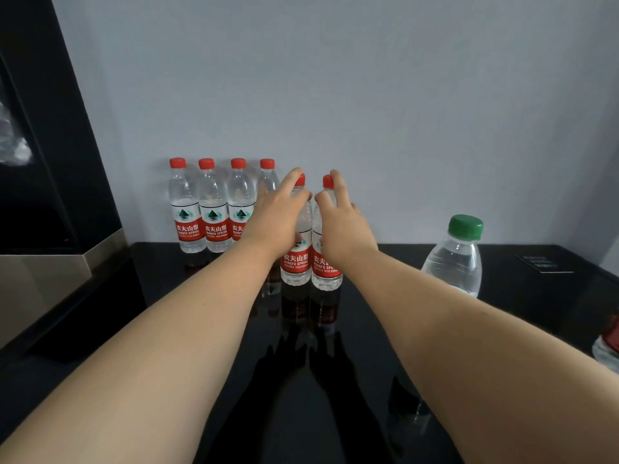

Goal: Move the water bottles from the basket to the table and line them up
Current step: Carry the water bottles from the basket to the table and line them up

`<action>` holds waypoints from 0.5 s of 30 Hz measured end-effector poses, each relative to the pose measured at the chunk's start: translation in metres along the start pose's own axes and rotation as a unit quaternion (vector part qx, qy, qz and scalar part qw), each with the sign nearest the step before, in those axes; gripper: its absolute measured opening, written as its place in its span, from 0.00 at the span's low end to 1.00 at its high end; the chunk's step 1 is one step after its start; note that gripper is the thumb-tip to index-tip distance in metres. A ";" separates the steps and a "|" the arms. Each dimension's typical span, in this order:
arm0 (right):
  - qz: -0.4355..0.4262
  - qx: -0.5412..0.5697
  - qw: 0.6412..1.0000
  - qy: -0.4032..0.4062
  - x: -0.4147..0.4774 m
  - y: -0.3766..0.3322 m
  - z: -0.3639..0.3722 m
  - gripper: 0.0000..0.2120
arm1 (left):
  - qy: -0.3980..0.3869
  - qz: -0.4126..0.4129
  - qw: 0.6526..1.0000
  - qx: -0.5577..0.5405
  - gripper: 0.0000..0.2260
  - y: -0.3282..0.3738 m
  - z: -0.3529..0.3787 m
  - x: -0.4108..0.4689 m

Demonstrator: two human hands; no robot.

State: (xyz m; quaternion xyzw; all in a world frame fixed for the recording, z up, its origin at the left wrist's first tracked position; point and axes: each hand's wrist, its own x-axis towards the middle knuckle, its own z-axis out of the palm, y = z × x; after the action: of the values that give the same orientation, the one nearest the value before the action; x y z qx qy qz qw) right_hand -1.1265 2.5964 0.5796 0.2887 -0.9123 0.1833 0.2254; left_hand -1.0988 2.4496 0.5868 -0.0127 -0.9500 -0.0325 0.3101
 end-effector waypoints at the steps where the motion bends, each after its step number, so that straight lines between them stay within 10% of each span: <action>1: 0.003 -0.002 1.000 -0.002 0.007 0.001 0.003 0.33 | 0.000 0.001 1.000 0.003 0.35 -0.003 0.005 0.006; 15: 0.007 -0.012 1.000 -0.004 0.078 0.031 0.043 0.33 | 0.007 -0.003 0.998 0.058 0.35 -0.029 0.045 0.068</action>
State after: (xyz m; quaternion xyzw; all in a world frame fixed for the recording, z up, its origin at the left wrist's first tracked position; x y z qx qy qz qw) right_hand -1.2156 2.5652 0.5781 0.2802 -0.9174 0.1725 0.2238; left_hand -1.1817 2.4244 0.5893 0.0079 -0.9480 0.0216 0.3173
